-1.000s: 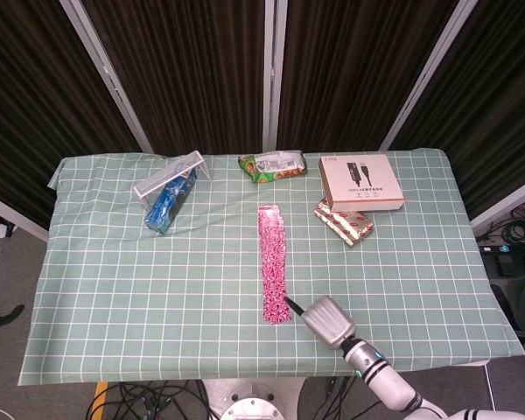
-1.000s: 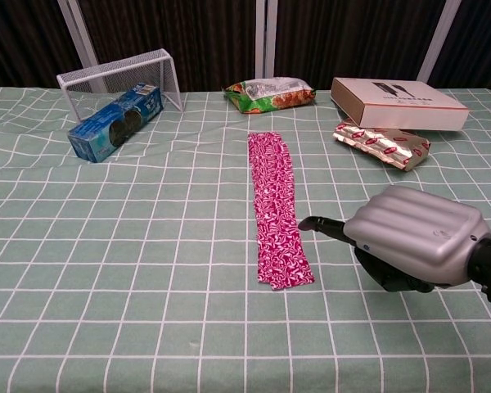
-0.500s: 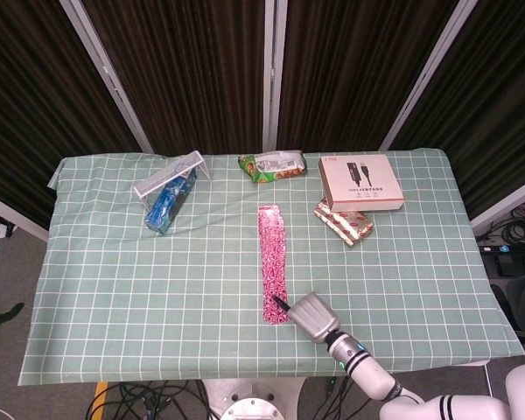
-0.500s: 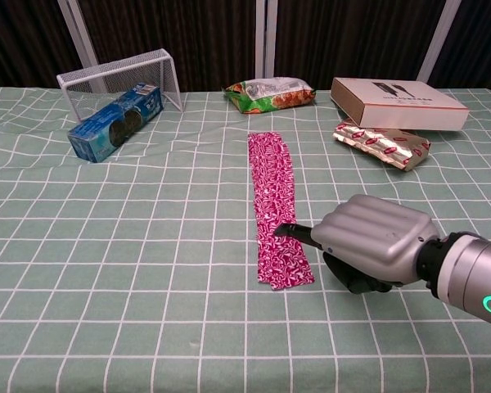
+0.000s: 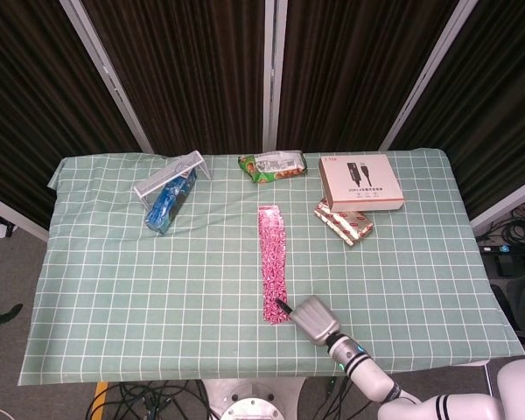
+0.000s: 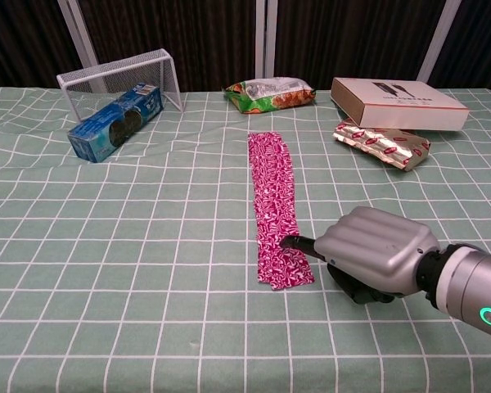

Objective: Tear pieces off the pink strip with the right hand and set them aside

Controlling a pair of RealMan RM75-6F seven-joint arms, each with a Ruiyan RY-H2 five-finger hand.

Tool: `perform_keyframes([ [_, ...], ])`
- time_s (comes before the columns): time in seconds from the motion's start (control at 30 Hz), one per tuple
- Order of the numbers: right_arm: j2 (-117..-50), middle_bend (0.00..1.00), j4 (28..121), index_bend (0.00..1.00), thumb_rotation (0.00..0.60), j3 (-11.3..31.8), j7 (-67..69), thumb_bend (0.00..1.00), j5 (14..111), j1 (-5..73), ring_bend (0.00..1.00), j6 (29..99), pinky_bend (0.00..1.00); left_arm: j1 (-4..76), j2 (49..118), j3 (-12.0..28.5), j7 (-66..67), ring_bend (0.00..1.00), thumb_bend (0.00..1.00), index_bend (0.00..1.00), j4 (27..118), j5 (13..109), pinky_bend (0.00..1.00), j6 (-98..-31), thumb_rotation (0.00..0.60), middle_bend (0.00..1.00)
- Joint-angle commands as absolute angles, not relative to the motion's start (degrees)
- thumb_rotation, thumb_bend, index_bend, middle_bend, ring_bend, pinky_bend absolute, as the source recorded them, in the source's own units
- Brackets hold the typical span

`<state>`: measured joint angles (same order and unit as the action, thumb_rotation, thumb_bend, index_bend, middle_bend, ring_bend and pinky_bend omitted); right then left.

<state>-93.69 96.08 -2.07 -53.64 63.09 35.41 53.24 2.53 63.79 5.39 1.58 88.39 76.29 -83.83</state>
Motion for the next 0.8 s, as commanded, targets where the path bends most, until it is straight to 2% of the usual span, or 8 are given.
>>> perform_keyframes([
  [0.03,-93.46,0.83,95.95,0.06,0.600,-2.53,-53.68,1.00,62.68,35.51,0.79,53.70,0.72,2.51,63.79,5.40,1.51,0.00,0.12,0.02,88.35,76.20,0.03,-83.76,0.600,0.00],
  [0.8,-87.49,0.83,95.17,0.12,0.600,-5.62,-50.05,1.00,60.70,33.67,0.79,57.76,0.72,2.90,63.97,5.40,2.21,0.00,0.12,0.02,88.73,75.59,0.03,-82.65,0.600,0.00],
])
